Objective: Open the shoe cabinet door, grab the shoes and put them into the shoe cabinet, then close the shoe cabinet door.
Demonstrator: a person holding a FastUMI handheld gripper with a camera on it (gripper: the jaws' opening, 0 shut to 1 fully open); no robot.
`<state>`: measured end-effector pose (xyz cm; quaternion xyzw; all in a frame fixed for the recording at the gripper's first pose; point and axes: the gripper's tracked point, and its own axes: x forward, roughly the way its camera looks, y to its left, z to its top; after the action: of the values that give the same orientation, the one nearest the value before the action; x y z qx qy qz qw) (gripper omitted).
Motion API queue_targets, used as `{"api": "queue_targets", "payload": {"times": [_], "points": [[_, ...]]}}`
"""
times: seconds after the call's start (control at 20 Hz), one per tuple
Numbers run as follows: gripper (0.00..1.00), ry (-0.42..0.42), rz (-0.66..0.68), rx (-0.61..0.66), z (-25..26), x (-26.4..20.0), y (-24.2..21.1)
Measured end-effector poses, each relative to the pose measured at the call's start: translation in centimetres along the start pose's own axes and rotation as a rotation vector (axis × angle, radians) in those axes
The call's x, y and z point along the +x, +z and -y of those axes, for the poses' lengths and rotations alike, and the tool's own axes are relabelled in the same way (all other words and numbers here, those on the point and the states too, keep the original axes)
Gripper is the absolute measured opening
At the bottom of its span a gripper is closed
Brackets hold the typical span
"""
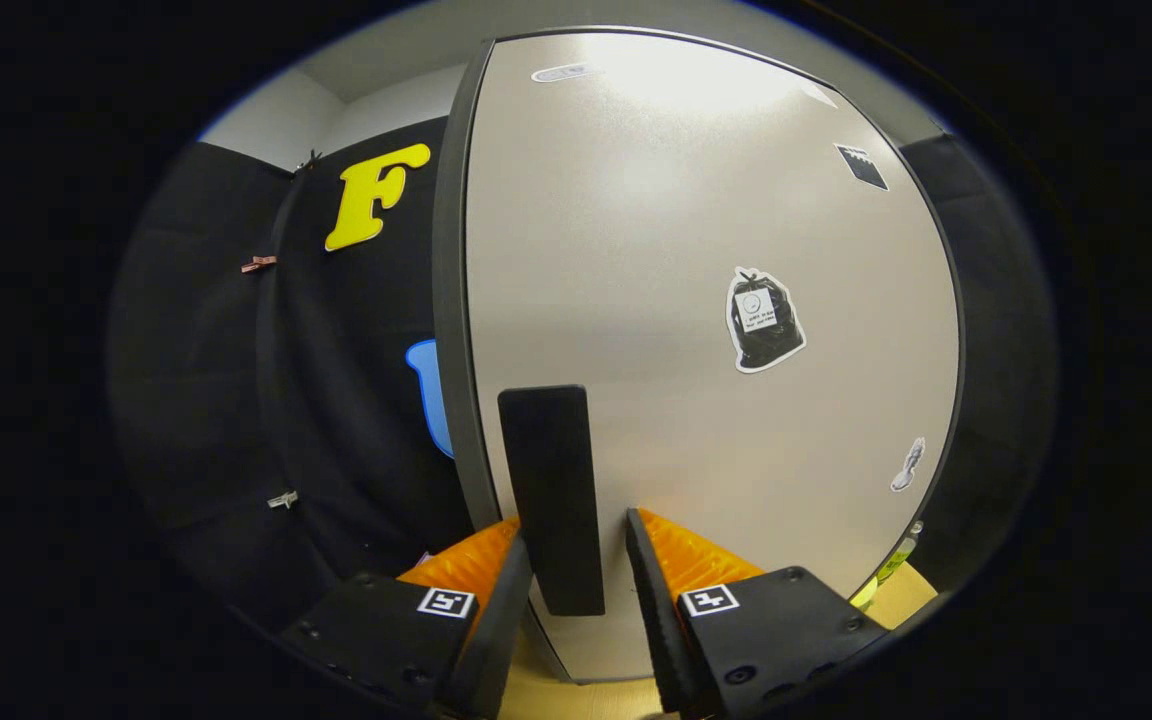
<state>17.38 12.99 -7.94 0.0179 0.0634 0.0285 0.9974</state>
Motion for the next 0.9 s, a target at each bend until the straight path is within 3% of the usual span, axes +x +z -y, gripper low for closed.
{"api": "queue_targets", "payload": {"times": [0.1, 0.3, 0.9], "points": [[0.36, -0.012, 0.011, -0.02, 0.2, 0.1, -0.1], [0.22, -0.018, 0.002, -0.015, 0.2, -0.1, -0.2], [0.22, 0.058, -0.03, -0.01, 0.1, -4.6, 0.2]]}}
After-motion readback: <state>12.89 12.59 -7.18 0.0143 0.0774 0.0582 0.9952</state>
